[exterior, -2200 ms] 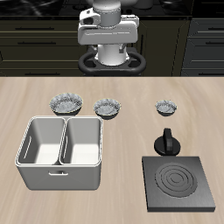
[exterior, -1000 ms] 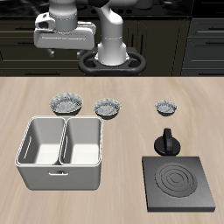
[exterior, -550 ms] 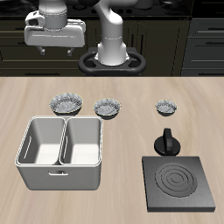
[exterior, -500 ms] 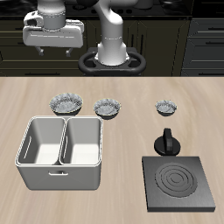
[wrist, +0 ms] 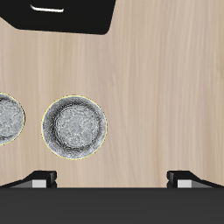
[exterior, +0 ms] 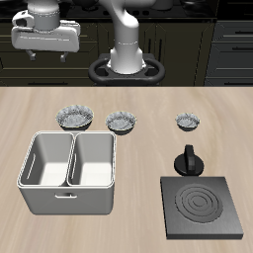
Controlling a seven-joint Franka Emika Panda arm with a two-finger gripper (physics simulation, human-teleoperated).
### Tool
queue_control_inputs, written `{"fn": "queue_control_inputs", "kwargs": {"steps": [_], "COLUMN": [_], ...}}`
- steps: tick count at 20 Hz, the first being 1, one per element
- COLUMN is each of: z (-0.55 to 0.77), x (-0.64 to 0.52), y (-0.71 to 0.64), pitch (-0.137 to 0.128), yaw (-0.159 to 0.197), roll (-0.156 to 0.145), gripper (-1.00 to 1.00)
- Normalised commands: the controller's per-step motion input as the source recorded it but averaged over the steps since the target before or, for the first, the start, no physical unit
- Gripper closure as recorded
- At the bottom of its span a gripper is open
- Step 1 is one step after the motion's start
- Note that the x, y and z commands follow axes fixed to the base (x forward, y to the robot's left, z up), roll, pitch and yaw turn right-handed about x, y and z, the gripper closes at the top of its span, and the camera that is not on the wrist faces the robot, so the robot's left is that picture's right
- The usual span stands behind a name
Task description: Place the largest bowl inside the left compartment of the bowl drainer
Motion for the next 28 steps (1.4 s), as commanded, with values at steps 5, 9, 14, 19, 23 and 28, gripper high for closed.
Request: {"fn": "queue_control_inputs", "kwargs": {"steps": [5,9,14,19,23,28], "z": [-0.08,-0.34,-0.45,-0.58,-0.42,-0.44], "x": [0.00,0.06,0.07,0.08,0.03,0.01], "y": [0.02,0.03,-0.15,-0.10,0.01,-0.02], "pitch": [-0.004,0.017,-0.004,0.052,0.036,0.032], "yaw": [-0.031,-0.021,-0.032,-0.030,-0.011,-0.015], "roll": [0.014,0.036,-0.006,-0.013,0.001,-0.002], "gripper": [-1.00,-1.00,-1.00,-1.00,-1.00,-1.00]}}
